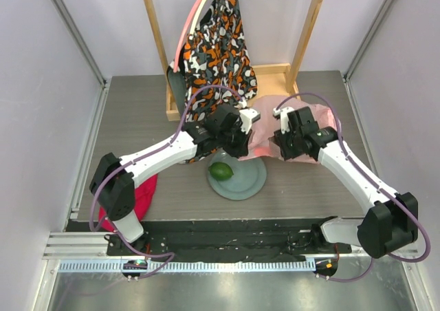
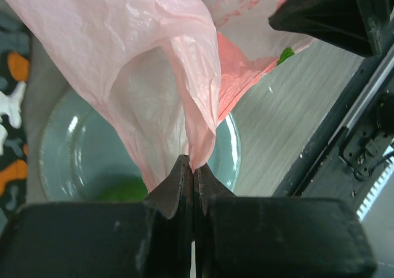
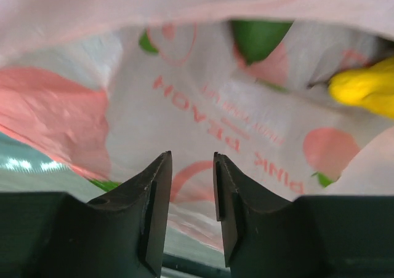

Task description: Take the fake fruits out of the plastic bag

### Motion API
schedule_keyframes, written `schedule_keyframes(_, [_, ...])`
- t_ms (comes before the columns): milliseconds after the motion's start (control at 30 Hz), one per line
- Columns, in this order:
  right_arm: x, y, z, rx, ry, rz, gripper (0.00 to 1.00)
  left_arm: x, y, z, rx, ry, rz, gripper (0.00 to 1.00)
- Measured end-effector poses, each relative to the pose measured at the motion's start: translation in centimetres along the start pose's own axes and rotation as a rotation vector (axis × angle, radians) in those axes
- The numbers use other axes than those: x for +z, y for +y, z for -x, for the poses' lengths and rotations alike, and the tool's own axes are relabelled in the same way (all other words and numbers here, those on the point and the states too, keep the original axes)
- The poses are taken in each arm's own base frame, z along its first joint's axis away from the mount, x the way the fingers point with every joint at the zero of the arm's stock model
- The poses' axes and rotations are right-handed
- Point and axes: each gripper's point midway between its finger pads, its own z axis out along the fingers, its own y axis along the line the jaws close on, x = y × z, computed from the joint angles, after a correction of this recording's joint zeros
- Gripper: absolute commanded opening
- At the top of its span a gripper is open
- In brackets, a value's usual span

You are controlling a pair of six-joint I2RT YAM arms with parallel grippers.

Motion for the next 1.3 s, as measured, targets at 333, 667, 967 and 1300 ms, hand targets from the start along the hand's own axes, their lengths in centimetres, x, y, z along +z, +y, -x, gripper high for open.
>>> schedule_keyframes(333, [2.0, 0.3, -2.3, -0.017, 0.095, 0.000, 0.70, -2.9, -0.6, -2.0, -0.065, -0.013, 0.003, 0.03])
schedule_keyframes(667, [8.7, -2.8, -0.7, -0.006, 0.158, -0.100, 0.84, -1.9, -1.0, -0.7, -0.072, -0.032, -0.023, 0.01])
schedule_keyframes(967, [13.3, -5.2, 3.2, 0.029, 0.136, -0.126, 0.72, -1.8, -1.3, -0.2, -0.067, -0.048, -0.045, 0.01])
schedule_keyframes(1300, [13.5, -5.3, 3.1, 0.036, 0.166, -0.074, 0.48, -1.7, -1.0, 0.2, -0.064, -0.057, -0.040, 0.02])
